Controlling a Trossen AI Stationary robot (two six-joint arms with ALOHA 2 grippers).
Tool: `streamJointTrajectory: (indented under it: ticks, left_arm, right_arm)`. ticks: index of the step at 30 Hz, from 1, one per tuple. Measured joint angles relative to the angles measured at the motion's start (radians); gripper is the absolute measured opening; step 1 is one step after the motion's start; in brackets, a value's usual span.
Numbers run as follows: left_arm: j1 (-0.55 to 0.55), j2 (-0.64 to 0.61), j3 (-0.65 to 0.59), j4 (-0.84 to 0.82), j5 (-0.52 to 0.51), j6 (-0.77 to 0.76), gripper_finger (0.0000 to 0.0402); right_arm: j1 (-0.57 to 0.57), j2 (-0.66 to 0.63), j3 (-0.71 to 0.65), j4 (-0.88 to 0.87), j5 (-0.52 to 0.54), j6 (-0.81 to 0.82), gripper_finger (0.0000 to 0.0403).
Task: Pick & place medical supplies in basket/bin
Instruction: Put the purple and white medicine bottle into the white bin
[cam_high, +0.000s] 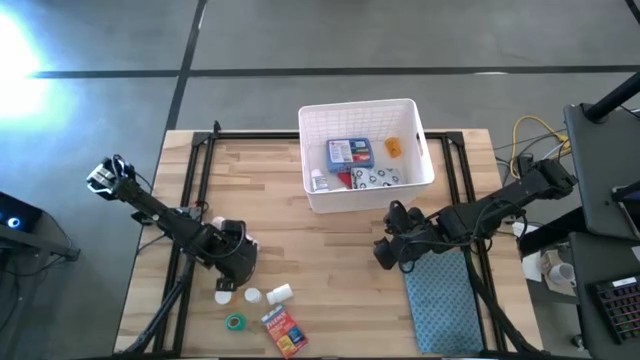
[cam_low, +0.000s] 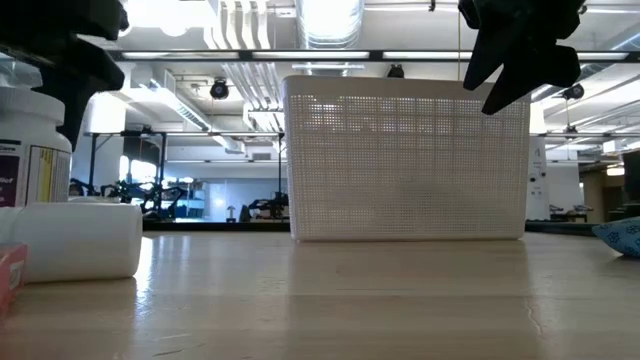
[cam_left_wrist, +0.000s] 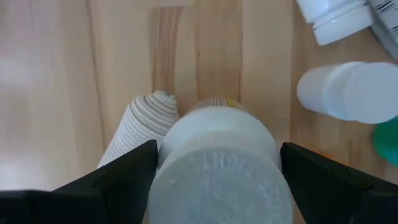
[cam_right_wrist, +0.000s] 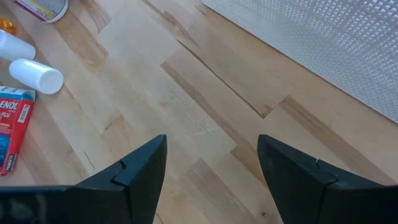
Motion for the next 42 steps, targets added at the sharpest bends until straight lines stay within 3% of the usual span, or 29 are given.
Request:
streamJointTrajectory:
  ticks: [19, 26, 34, 38, 42]
  left_arm:
    - [0.012, -0.002, -0.055, 0.028, 0.022, 0.045, 0.0299]
    - [0.012, 0.004, -0.002, -0.070, 0.030, 0.050, 0.0284]
    - [0.039, 0.002, 0.264, -0.265, 0.020, 0.050, 0.0281]
    - [0.109, 0.002, 0.448, -0.303, -0.087, 0.084, 0.0280]
    - [0.240, 0.013, 0.625, -0.250, -0.212, 0.215, 0.0280]
  right_arm:
    - [0.000, 0.000, 0.000, 0.000, 0.009, -0.002, 0.0240]
    - [0.000, 0.000, 0.000, 0.000, 0.012, -0.003, 0.0240]
    - [0.000, -0.005, 0.000, 0.008, 0.032, -0.012, 0.0240]
    - [0.016, -0.023, 0.011, 0.018, 0.031, -0.040, 0.0240]
    - [0.025, -0.039, 0.044, 0.019, 0.031, -0.065, 0.0240]
